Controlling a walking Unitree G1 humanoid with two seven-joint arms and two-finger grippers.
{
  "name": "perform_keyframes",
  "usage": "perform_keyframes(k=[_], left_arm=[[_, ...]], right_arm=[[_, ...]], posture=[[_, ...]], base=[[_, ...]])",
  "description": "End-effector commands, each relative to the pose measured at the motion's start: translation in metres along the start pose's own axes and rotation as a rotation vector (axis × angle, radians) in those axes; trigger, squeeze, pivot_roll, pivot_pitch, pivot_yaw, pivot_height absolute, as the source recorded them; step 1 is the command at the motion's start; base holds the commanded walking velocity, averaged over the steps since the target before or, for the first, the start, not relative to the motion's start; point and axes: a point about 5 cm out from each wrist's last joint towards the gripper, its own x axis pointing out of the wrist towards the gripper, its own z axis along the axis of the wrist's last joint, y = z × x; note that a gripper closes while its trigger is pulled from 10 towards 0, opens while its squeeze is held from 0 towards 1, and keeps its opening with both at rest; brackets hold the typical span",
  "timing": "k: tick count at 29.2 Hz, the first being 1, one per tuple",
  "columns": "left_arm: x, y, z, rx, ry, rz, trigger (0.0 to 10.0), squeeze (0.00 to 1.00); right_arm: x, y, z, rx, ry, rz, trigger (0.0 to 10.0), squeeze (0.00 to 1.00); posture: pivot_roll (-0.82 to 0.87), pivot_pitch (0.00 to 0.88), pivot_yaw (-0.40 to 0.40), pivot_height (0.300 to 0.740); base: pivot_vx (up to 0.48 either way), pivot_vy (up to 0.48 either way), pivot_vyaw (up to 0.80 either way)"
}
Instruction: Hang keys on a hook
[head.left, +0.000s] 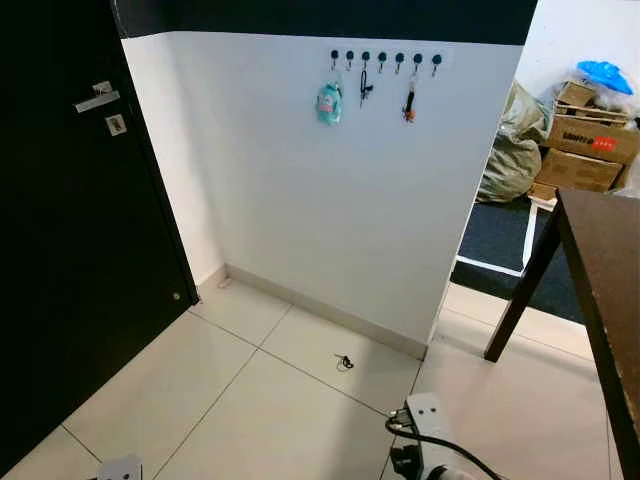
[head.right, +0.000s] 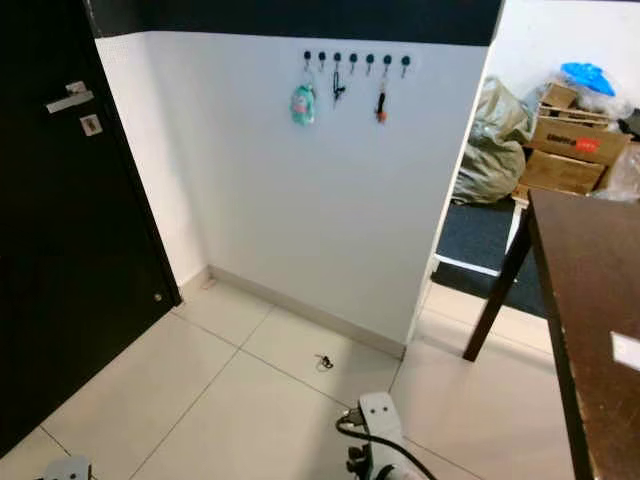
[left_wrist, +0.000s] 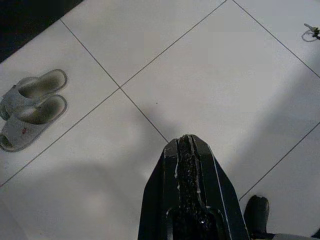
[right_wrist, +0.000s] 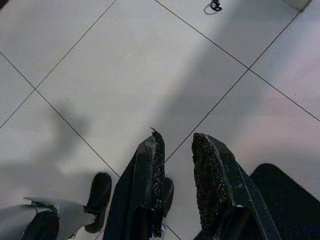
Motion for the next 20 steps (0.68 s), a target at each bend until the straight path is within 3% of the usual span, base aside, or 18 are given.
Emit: perform_keyframes(k=[1,20], left_arm=[[-0.0013,0.0061,-0.0050,0.020,0.012,0.012,10.0,0.00],[0.0009,0.0103,-0.0047,0.065,0.008,0.002,10.0,0.00]], right_arm=[[0.0004,0.0031,-0.0050,0.017,0.018,0.002,10.0,0.00],[-0.0017,0.0037,-0.0145,0.022,0.027,-0.003,10.0,0.00]], posture=[[-0.03,0.037,0.139,0.740],[-0.04,0.017,0.153,0.740]], base=[[0.000,0.000,0.00],[0.000,0.000,0.00]])
